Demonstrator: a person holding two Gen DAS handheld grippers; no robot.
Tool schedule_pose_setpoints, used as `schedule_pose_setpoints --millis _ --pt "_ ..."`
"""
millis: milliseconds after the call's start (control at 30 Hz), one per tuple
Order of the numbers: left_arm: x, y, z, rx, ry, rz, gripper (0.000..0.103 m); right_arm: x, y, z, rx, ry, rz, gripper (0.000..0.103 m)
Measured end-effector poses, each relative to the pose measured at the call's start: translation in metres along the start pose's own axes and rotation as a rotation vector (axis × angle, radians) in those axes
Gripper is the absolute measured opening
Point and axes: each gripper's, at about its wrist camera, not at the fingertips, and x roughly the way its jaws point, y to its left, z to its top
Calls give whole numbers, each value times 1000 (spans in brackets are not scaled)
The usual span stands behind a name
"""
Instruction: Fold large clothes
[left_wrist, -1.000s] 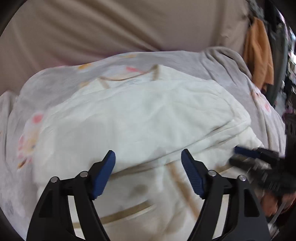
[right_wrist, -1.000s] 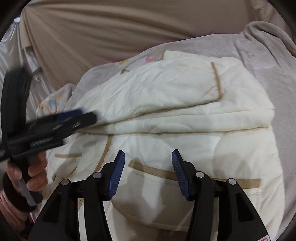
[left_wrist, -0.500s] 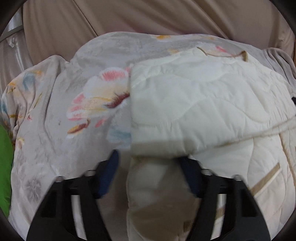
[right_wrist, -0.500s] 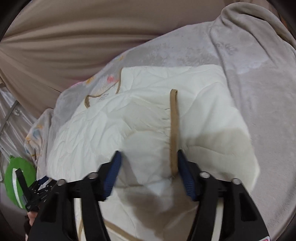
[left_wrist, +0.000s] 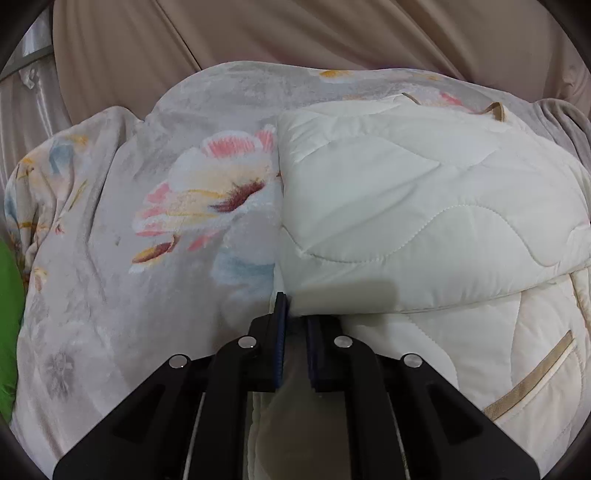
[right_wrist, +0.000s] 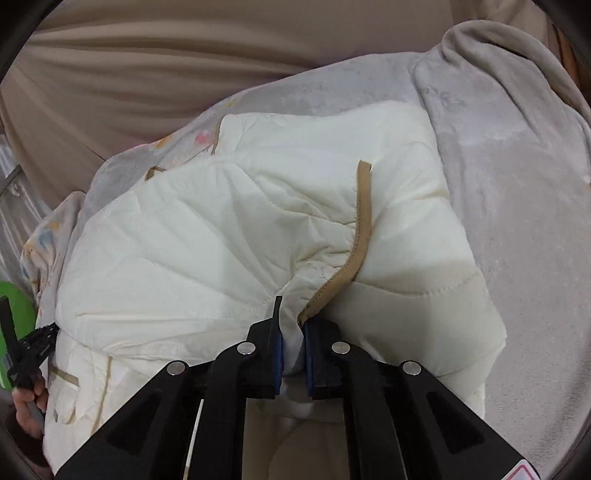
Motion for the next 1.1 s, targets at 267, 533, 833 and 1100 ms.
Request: schedule_pose_setpoints --millis 267,533,833,1100 --pt "-64 19 -8 -84 -71 -98 11 -49 0 0 -26 -54 -84 25" --pt "-86 -1 89 -108 -218 -172 28 -49 60 52 -124 -138 5 30" --pt "51 -72 156 -38 -38 -131 29 60 154 69 -289 2 135 18" --pt "91 -5 121 -148 -39 -152 16 69 41 69 -120 0 17 0"
